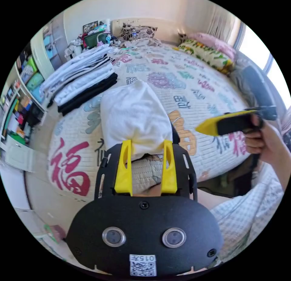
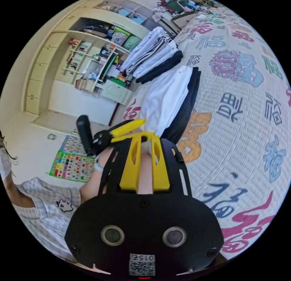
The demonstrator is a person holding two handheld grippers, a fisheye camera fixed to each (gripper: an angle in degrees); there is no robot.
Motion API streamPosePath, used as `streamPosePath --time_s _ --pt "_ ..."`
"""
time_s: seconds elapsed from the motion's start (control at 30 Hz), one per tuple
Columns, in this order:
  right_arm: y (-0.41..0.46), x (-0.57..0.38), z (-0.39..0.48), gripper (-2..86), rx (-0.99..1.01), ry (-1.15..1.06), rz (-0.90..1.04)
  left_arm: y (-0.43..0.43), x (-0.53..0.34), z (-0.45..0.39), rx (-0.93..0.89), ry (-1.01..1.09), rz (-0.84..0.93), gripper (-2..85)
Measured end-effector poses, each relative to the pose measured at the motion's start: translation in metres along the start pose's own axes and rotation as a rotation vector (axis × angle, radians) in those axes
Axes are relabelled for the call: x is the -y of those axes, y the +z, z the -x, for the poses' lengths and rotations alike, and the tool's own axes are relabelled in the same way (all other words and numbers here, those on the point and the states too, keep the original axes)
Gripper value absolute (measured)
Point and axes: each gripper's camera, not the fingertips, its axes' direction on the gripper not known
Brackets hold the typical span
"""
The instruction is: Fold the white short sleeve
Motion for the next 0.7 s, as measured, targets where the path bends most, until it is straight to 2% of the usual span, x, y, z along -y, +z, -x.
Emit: streamPosePath --time_s 0.1,0.23,0.4,0.47,0.57,0.7 --pt "-0.035 -0.04 0.01 6.5 -0.033 -0.025 0.028 -0.004 0.013 -0.026 0.017 0.023 -0.005 6.9" --pt "-0.102 -0.103 0.02 6.7 -0.135 -0.066 -0.053 -0.051 0.025 -0.039 -0.179 -0.058 -0.157 3.0" --pt "-0.172 -0.167 0.019 7.7 -0.082 -0.055 -0.234 -0.108 0.05 -0.082 -0.474 -0.047 -0.34 2.1" --pt "-0.207 -0.193 0.023 9.1 -0.014 -0.068 -0.332 -0.129 0.059 -0.127 -0.575 0.039 -0.397 2.1" --pt "-0.255 -0.224 0.032 11.1 0.076 -0.109 -0.463 -0.138 0.065 -0.199 -0.629 0.187 -0.412 2.3" --pt "-0.311 -0.257 0.045 11.8 0.064 -0.133 -0.607 -0.12 0.072 -0.273 -0.723 0.323 -0.38 2.9"
